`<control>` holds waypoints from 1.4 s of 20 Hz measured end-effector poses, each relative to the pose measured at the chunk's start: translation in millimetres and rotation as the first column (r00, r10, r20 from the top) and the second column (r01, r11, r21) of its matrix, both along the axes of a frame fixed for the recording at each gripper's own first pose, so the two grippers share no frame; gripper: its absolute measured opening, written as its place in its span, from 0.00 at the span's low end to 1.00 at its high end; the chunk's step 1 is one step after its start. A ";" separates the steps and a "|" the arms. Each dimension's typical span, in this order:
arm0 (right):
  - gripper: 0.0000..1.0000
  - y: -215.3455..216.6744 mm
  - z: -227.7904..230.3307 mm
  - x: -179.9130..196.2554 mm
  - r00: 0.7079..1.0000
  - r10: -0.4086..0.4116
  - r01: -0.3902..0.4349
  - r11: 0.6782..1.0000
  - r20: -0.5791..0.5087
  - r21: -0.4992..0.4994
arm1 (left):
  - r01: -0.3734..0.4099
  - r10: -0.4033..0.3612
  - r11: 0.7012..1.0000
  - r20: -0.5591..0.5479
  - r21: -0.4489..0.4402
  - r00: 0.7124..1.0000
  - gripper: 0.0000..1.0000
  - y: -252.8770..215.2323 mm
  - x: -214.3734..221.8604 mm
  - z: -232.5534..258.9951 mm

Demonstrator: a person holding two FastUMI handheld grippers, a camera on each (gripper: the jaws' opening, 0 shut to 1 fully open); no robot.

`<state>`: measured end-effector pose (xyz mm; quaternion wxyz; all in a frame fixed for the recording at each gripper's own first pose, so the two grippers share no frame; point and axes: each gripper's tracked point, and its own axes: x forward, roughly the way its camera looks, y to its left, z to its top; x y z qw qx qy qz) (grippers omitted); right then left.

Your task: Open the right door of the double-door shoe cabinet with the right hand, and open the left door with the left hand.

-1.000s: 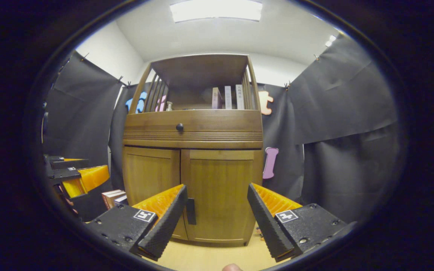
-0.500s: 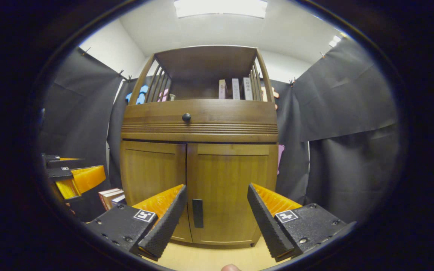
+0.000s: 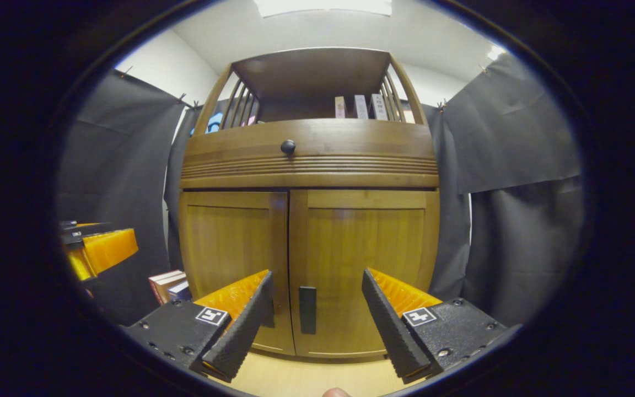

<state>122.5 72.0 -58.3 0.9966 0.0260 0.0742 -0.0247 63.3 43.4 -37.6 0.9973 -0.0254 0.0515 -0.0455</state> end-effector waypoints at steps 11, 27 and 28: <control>1.00 -3.0 -48.8 40.0 0.993 0.015 -0.007 0.998 -0.121 0.069 | -0.082 0.083 0.996 -0.018 0.027 0.996 0.96 12.9 -5.8 -0.1; 0.87 -0.8 -129.4 103.1 0.982 -0.013 0.011 1.000 -0.187 -0.010 | -0.156 0.159 0.987 -0.079 0.036 0.984 0.96 40.7 -17.5 -19.5; 0.87 -0.8 -132.1 104.7 0.982 -0.015 0.013 1.000 -0.189 -0.014 | -0.154 0.157 0.987 -0.083 0.033 0.984 0.96 40.8 -16.8 -20.9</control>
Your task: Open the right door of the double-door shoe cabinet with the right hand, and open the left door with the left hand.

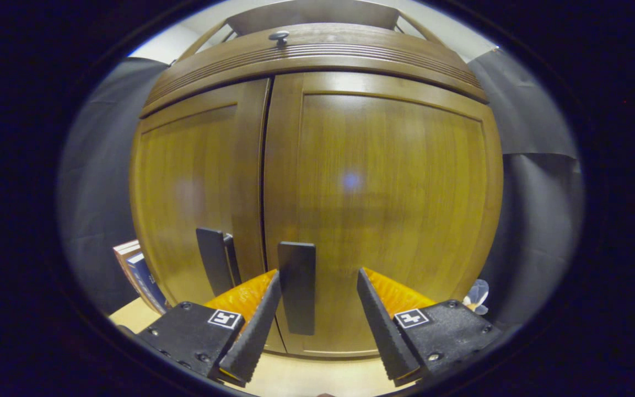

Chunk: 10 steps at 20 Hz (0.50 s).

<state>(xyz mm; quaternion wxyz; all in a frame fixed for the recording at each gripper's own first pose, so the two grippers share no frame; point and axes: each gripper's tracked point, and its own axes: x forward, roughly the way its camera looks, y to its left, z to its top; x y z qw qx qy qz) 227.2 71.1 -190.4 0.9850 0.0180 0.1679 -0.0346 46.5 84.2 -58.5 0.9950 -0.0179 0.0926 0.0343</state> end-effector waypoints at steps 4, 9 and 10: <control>0.80 5.1 -15.7 9.2 0.999 0.004 -0.004 1.000 -0.040 0.004 | 0.000 0.000 1.000 -0.018 -0.010 1.000 0.96 3.9 0.1 -7.2; 0.64 10.8 -24.3 16.1 0.998 -0.005 0.006 1.000 -0.062 0.018 | 0.000 -0.001 1.000 -0.031 -0.025 1.000 0.96 8.2 1.5 -13.5; 0.60 13.5 -24.6 16.8 0.998 0.000 0.001 1.000 -0.063 0.016 | 0.000 -0.001 1.000 -0.033 -0.029 0.999 0.96 8.4 2.8 -14.6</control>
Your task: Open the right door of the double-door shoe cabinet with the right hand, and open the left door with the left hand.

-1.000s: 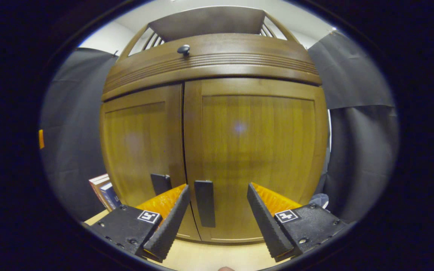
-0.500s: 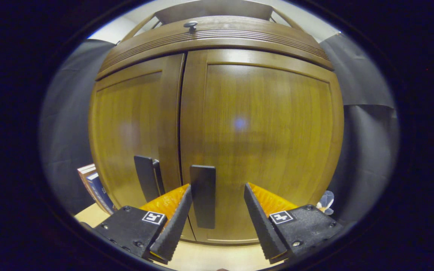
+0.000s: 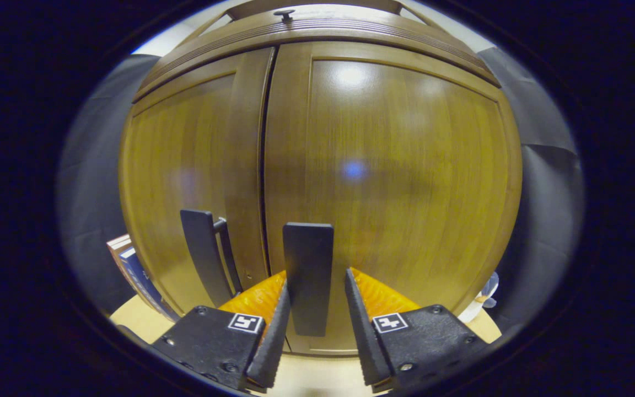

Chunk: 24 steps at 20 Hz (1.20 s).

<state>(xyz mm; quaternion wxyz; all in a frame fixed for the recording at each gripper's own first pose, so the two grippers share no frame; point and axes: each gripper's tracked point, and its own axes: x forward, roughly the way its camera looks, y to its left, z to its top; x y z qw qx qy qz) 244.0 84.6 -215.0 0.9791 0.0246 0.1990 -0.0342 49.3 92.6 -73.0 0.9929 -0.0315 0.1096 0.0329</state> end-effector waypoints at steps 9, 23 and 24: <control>0.31 4.2 0.2 -5.8 1.000 0.010 -0.010 0.999 -0.021 0.034 | 0.008 -0.008 1.000 -0.016 -0.015 1.000 0.95 -0.7 -0.2 -3.4; 0.31 -6.3 13.2 -84.9 0.999 0.052 -0.052 0.996 0.006 0.070 | 0.074 -0.074 0.997 -0.046 -0.009 0.996 0.95 -32.4 -0.3 -16.4; 0.31 -8.5 14.9 -92.0 0.999 0.052 -0.052 0.996 0.006 0.076 | 0.082 -0.083 0.997 -0.052 -0.012 0.995 0.94 -37.6 0.7 -19.2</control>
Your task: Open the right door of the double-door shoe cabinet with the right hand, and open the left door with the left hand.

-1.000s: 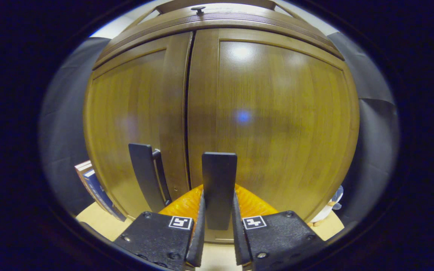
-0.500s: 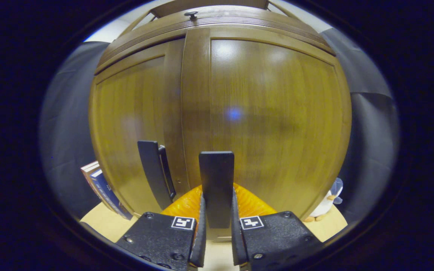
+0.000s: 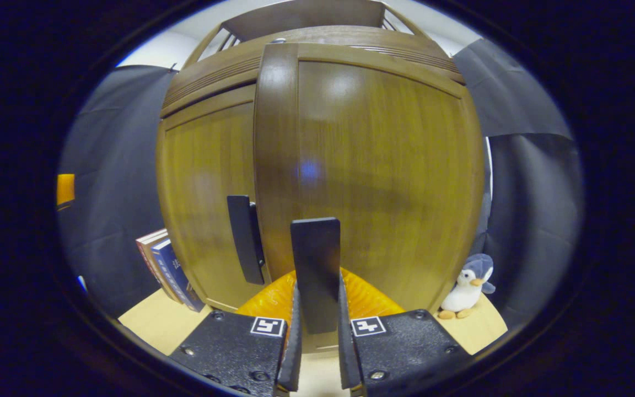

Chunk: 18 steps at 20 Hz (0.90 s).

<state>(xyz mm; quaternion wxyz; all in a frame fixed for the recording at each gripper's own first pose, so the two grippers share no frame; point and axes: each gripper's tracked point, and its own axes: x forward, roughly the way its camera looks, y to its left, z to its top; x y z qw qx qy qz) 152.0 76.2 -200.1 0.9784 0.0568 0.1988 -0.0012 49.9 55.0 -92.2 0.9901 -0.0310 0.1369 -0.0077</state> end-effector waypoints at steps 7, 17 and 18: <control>0.31 -20.9 4.8 -47.7 1.000 -0.003 0.003 1.000 0.002 0.013 | 0.059 -0.059 0.998 -0.014 -0.015 0.998 0.95 -36.6 8.1 -16.3; 0.25 -57.3 14.0 -96.9 1.000 -0.028 0.028 0.999 -0.010 0.044 | 0.124 -0.125 0.992 -0.062 -0.027 0.990 0.95 -82.8 13.7 -42.2; 0.25 -62.7 15.0 -101.6 0.999 -0.035 0.035 0.999 -0.012 0.039 | 0.127 -0.129 0.992 -0.063 -0.028 0.990 0.94 -86.4 15.4 -43.9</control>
